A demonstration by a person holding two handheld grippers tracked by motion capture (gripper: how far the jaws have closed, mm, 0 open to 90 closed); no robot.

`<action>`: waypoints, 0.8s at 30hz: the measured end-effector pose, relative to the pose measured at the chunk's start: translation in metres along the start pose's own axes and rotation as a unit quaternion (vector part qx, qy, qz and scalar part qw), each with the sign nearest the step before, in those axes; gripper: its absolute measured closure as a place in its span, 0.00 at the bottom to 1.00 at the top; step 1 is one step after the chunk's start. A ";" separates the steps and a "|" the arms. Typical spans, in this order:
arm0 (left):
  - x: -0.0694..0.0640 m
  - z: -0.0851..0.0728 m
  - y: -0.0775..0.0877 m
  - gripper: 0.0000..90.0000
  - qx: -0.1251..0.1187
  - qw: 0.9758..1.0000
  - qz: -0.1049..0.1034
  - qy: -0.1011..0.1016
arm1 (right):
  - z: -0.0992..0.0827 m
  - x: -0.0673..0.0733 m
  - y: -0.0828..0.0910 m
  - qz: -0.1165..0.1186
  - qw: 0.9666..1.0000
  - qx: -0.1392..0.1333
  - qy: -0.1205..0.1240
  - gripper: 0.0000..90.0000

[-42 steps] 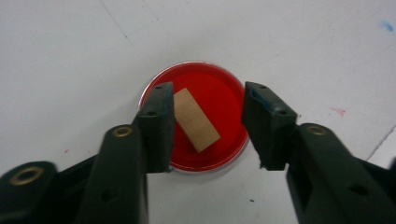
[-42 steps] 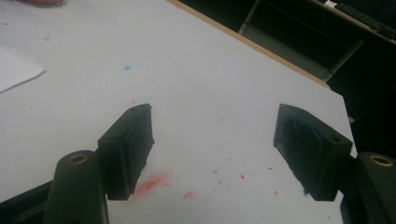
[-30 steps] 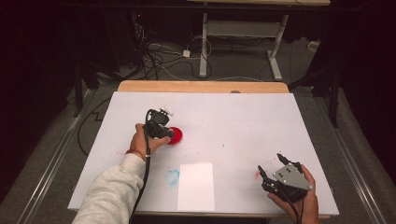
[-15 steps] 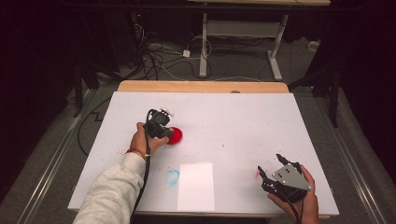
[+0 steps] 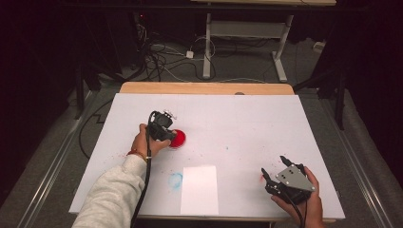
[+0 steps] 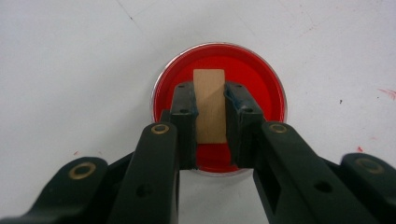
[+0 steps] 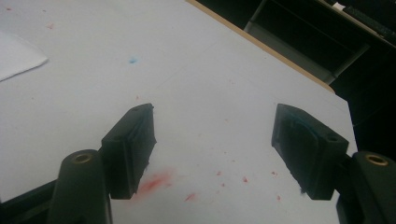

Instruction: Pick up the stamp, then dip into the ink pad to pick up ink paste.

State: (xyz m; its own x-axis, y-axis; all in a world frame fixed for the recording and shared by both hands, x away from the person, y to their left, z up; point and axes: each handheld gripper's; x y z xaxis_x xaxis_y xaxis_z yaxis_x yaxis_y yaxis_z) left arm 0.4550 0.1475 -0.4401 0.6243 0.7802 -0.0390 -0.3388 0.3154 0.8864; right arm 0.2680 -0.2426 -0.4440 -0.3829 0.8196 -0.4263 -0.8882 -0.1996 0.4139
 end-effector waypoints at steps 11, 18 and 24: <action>-0.003 0.000 0.012 0.82 -0.019 1.000 0.005 -0.016 | 0.002 -0.005 0.002 -0.001 1.000 -0.010 -0.008 0.34; -0.006 0.004 0.047 0.82 -0.060 0.998 -0.007 -0.031 | 0.002 -0.009 0.000 -0.003 1.000 -0.011 -0.008 0.34; -0.013 0.008 0.075 0.82 -0.080 0.995 -0.014 -0.054 | 0.002 -0.010 0.001 -0.002 1.000 -0.014 -0.012 0.34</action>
Point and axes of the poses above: each handheld gripper's, and its own axes: y roughly backward along the jaws, z roughly out of its top, x roughly to its left, and after that the axes turned 2 degrees about -z, right-handed
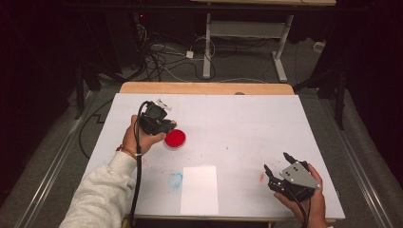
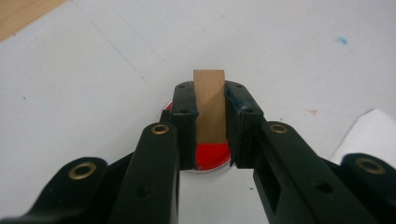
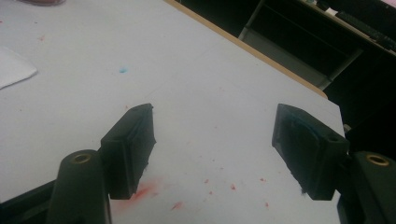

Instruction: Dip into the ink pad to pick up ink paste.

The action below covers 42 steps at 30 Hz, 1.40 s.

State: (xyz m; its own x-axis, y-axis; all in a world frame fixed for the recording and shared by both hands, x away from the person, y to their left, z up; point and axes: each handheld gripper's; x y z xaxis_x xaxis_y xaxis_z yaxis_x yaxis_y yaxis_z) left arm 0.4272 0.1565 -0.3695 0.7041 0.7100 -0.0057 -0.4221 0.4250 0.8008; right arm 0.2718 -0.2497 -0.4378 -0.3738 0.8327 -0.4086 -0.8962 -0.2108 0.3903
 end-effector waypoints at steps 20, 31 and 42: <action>0.000 -0.008 -0.034 0.82 0.025 1.000 -0.018 -0.001 | -0.001 0.003 0.003 0.007 1.000 -0.001 0.005 0.34; 0.003 -0.015 -0.062 0.82 0.065 0.998 -0.017 0.000 | -0.002 0.005 0.003 0.010 1.000 0.003 0.008 0.34; 0.011 -0.025 -0.072 0.82 0.066 0.997 -0.025 0.012 | -0.002 0.005 0.002 0.010 1.000 0.004 0.008 0.34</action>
Point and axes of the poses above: each handheld gripper's, and its own axes: y roughly backward along the jaws, z roughly out of its top, x roughly to its left, and after that the axes turned 2 degrees about -z, right-handed
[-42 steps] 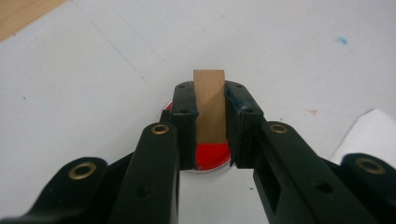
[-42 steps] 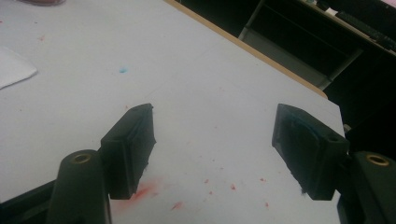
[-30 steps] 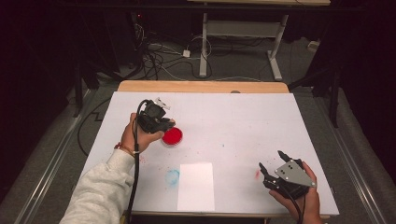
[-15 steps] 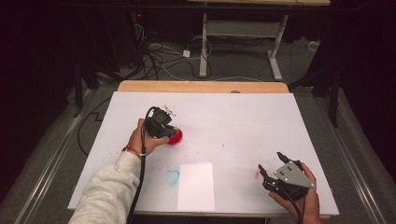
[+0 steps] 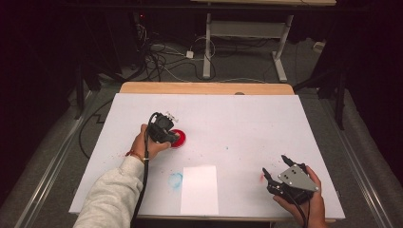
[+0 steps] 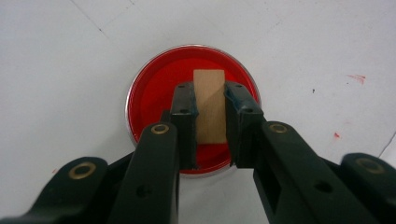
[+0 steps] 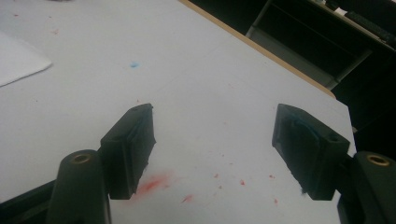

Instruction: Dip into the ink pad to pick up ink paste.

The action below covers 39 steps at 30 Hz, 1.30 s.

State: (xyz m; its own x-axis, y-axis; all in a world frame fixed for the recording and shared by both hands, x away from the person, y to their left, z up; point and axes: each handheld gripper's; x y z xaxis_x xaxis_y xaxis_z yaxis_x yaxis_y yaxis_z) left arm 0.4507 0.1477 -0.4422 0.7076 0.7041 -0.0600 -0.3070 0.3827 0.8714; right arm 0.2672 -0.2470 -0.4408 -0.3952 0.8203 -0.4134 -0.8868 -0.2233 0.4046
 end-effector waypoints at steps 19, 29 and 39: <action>0.000 -0.004 -0.002 0.82 -0.012 1.000 -0.001 0.004 | 0.001 0.003 -0.001 0.006 1.000 0.002 0.006 0.33; 0.002 -0.007 -0.003 0.82 -0.022 1.000 -0.008 0.010 | 0.001 0.004 -0.001 0.007 1.000 0.002 0.006 0.33; -0.003 -0.004 -0.001 0.82 -0.012 1.000 0.008 0.005 | 0.001 0.003 0.000 0.003 1.000 -0.001 0.004 0.33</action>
Point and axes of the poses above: each handheld gripper's, and its own axes: y roughly backward along the jaws, z roughly out of its top, x roughly to its left, and after that the axes turned 2 degrees about -z, right-handed
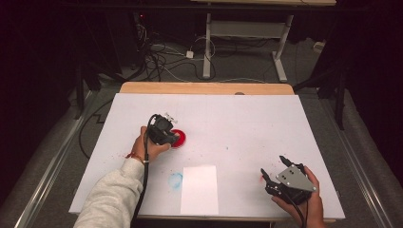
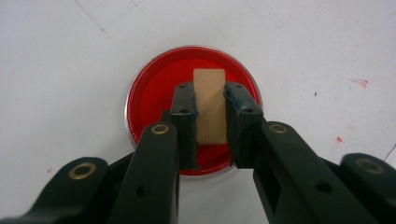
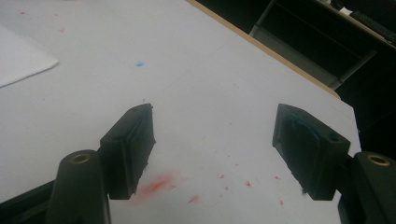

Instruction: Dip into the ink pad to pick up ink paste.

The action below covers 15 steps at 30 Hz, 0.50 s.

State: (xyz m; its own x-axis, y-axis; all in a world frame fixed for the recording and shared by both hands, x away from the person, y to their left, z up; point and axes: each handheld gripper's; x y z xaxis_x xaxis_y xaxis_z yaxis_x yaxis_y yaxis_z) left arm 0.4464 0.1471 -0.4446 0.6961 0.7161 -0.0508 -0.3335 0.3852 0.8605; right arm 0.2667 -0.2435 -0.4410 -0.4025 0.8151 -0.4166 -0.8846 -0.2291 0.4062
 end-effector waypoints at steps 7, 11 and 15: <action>0.004 0.007 0.019 0.82 -0.015 1.000 0.008 -0.002 | -0.001 -0.001 0.001 -0.002 1.000 0.000 -0.001 0.33; 0.010 0.007 0.030 0.82 -0.022 1.000 0.018 0.000 | -0.001 -0.002 0.002 -0.002 1.000 -0.001 -0.001 0.33; 0.015 0.006 0.030 0.82 -0.020 1.000 0.016 0.002 | -0.001 -0.001 0.001 0.000 1.000 0.001 0.001 0.33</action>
State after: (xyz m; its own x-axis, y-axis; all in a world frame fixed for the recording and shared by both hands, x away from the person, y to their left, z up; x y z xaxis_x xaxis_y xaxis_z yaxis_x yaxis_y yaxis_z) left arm 0.4508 0.1660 -0.4164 0.6825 0.7304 -0.0264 -0.3797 0.3851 0.8411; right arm 0.2659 -0.2453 -0.4411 -0.4027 0.8140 -0.4187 -0.8841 -0.2273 0.4083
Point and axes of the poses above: each handheld gripper's, and its own axes: y roughly backward along the jaws, z roughly out of its top, x roughly to its left, and after that the axes turned 2 degrees about -z, right-handed
